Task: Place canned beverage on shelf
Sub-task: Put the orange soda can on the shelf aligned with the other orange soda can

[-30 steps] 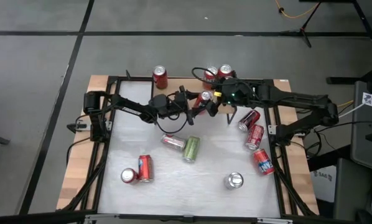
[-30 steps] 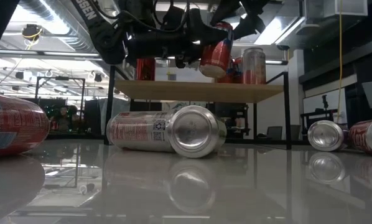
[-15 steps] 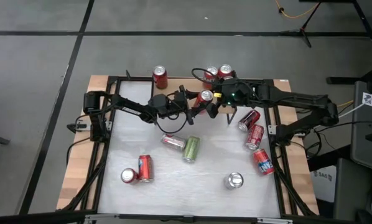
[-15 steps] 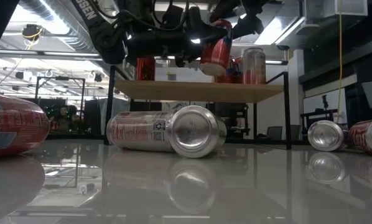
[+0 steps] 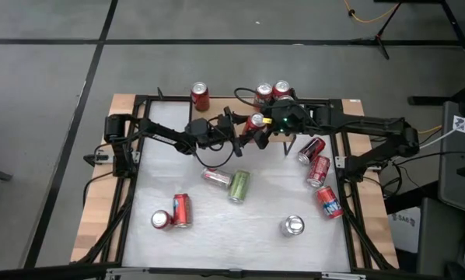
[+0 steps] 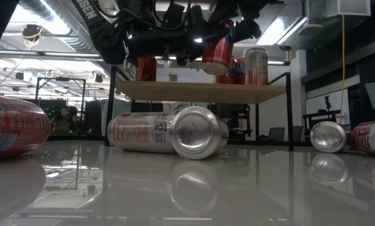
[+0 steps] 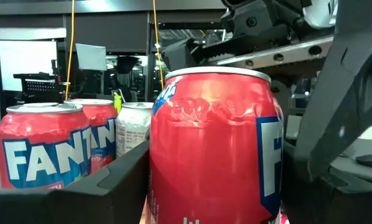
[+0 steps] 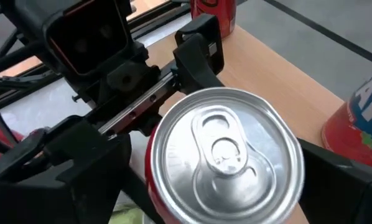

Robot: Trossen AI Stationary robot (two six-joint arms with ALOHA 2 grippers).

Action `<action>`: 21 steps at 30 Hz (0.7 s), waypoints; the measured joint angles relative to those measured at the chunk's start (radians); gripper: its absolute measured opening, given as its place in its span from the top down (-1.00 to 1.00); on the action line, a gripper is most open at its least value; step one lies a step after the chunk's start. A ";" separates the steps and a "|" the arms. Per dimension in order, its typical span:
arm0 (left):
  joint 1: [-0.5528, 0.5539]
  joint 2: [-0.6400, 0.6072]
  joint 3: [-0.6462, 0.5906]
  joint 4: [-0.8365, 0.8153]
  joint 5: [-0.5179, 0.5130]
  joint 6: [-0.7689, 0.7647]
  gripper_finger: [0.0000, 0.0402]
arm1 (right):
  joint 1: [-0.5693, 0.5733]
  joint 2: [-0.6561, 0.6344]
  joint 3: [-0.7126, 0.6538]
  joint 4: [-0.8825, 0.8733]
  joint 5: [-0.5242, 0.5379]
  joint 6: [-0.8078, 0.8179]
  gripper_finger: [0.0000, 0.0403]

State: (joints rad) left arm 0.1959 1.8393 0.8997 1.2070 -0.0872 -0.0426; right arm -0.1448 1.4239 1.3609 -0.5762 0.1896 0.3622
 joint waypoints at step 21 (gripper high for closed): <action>0.000 0.000 0.000 -0.012 -0.001 0.002 -0.59 | 0.000 0.002 0.000 -0.005 0.001 0.000 -0.45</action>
State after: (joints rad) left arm 0.1955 1.8393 0.8997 1.1954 -0.0883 -0.0408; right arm -0.1452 1.4258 1.3609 -0.5808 0.1902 0.3622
